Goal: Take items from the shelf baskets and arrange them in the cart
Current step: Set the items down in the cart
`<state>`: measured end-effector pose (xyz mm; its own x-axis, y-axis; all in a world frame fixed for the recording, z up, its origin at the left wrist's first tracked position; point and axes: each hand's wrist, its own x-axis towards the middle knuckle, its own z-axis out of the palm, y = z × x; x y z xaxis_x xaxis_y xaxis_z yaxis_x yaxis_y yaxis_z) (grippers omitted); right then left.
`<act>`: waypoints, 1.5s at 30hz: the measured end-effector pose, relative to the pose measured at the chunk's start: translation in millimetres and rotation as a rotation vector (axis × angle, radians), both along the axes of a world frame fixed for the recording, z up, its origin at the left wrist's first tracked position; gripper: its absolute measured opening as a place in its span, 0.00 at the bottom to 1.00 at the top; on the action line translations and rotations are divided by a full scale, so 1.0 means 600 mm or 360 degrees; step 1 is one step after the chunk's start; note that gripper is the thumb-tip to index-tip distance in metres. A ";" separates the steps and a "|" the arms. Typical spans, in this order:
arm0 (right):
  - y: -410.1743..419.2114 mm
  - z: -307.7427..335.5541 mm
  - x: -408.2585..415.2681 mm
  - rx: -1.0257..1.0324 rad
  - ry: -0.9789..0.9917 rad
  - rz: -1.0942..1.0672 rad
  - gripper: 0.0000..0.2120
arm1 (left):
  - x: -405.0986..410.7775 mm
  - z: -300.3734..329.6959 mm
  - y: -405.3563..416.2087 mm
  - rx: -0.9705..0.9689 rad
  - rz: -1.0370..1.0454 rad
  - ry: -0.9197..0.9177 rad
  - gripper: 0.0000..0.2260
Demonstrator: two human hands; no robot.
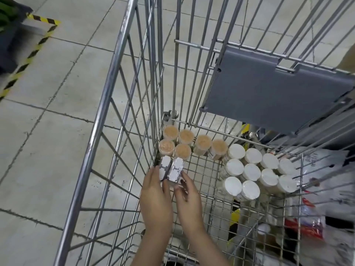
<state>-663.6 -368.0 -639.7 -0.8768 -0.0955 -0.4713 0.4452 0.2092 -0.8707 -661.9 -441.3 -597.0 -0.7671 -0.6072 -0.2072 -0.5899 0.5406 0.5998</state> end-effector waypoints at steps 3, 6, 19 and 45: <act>-0.002 -0.001 -0.006 -0.0045 -0.0018 0.0005 0.14 | 0.009 0.004 -0.001 -0.0136 -0.0135 -0.0008 0.17; -0.009 -0.002 -0.011 -0.0117 -0.0002 0.0008 0.11 | 0.022 -0.002 -0.004 -0.0343 -0.0350 0.0034 0.19; -0.033 0.010 -0.029 -0.0119 -0.0142 -0.0098 0.16 | 0.028 0.021 -0.027 -0.0073 -0.0483 -0.0176 0.27; 0.176 0.386 0.380 0.0753 -0.0238 0.0258 0.14 | 0.371 0.340 -0.039 0.0327 -0.1261 -0.0403 0.15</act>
<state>-435.3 -262.1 -407.8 -0.7882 0.0295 -0.6147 0.4868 0.6409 -0.5935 -439.5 -464.5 -393.2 -0.8648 0.1571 -0.4769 -0.2133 0.7449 0.6322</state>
